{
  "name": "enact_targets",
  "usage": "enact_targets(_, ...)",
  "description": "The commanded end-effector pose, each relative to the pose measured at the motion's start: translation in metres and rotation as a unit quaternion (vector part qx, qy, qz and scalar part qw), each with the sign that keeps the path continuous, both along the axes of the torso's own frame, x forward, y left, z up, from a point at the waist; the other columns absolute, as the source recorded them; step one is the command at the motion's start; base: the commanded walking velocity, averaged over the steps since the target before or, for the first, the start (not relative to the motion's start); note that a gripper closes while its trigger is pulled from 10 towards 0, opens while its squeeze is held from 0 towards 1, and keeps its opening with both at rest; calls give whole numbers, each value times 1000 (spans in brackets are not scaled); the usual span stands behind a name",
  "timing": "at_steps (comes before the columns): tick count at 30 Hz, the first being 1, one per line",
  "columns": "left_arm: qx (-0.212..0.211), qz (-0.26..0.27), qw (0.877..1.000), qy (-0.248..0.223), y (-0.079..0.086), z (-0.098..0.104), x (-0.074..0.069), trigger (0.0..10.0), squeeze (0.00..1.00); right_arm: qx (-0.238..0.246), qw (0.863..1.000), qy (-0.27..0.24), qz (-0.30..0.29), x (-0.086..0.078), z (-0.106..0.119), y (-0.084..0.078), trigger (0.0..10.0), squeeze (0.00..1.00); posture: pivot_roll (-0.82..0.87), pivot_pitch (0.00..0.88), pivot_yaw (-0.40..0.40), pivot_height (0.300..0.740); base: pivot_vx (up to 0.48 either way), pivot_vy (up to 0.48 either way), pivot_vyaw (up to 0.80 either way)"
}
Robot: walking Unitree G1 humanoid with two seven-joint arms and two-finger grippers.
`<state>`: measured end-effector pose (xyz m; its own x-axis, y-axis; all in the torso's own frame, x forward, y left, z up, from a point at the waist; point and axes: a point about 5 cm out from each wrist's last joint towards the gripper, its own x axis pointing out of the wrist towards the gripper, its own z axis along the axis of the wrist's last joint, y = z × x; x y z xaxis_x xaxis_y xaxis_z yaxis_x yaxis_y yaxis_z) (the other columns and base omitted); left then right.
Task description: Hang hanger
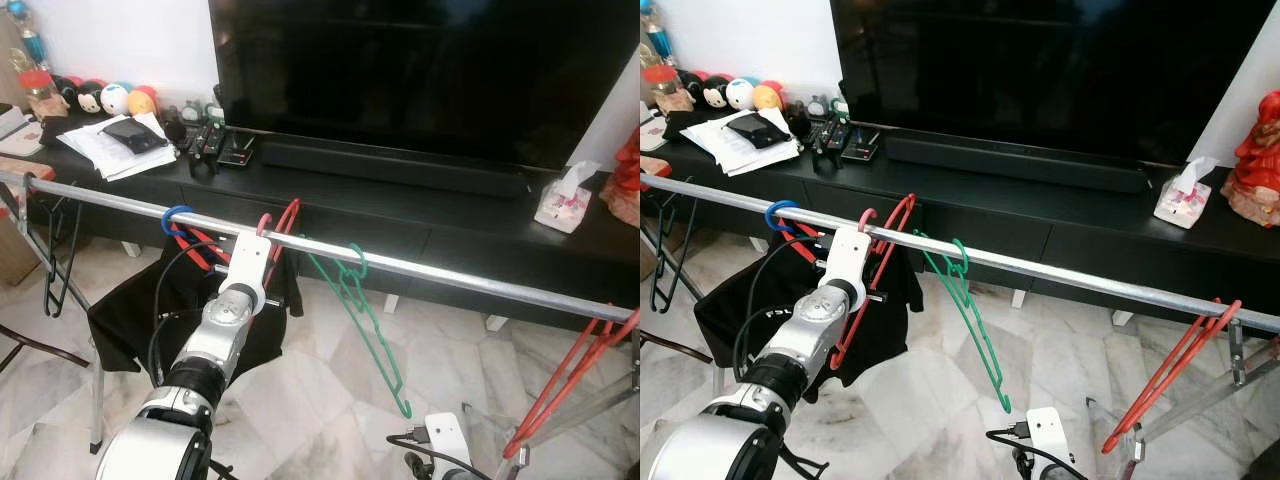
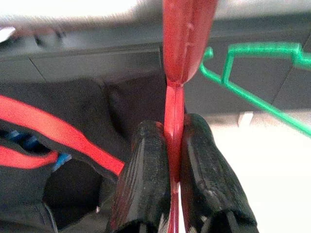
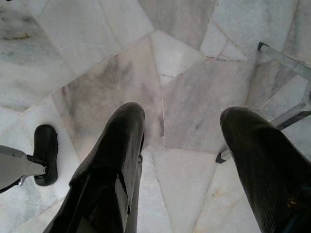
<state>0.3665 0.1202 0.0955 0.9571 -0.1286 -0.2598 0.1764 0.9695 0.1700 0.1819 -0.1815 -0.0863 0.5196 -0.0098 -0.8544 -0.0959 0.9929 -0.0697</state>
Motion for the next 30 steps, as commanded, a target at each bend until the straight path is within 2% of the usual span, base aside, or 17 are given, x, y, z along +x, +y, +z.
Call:
enact_targets(1,6,-4,1000,20,-3,-5,0,10000,0,2,1000,1,-11,1,0,-2,10000,0,8,0,-49,740,0,0,0)
enact_targets(6,17,-20,999,45,-6,-16,-6,10000,0,3,1000,0,-12,1,0,-2,10000,0,8,0,-47,740,0,0,0)
enact_targets(15,3,-15,1000,23,-5,-15,-7,10000,0,3,1000,1,-11,1,0,-1,10000,0,13,0,-49,740,0,0,0)
enact_targets(16,1,-14,1000,16,-5,-14,-7,10000,43,3,1000,1,-10,1,0,-1,10000,0,13,0,-49,740,0,0,0)
enact_targets(17,-4,-12,1000,5,-4,-11,-6,10000,733,3,1000,1,-10,1,0,-1,10000,0,13,0,-49,740,0,0,0)
enact_targets(18,-8,-10,1000,-2,-4,-10,-6,10000,733,3,1000,1,-10,1,0,-1,10000,0,13,0,-49,740,0,0,0)
enact_targets(19,-12,-8,1000,-7,-3,-8,-6,10000,1000,3,1000,1,-10,1,1,-2,10000,0,17,0,-51,740,0,0,0)
enact_targets(26,-34,-20,998,-53,-6,-1,-8,10000,1000,2,1000,1,-9,1,1,-2,10000,0,16,0,-52,740,0,0,0)
enact_targets(30,-34,-23,997,-59,-6,-3,-13,10000,1000,2,1000,1,-8,1,1,-2,10000,0,16,0,-53,740,0,0,0)
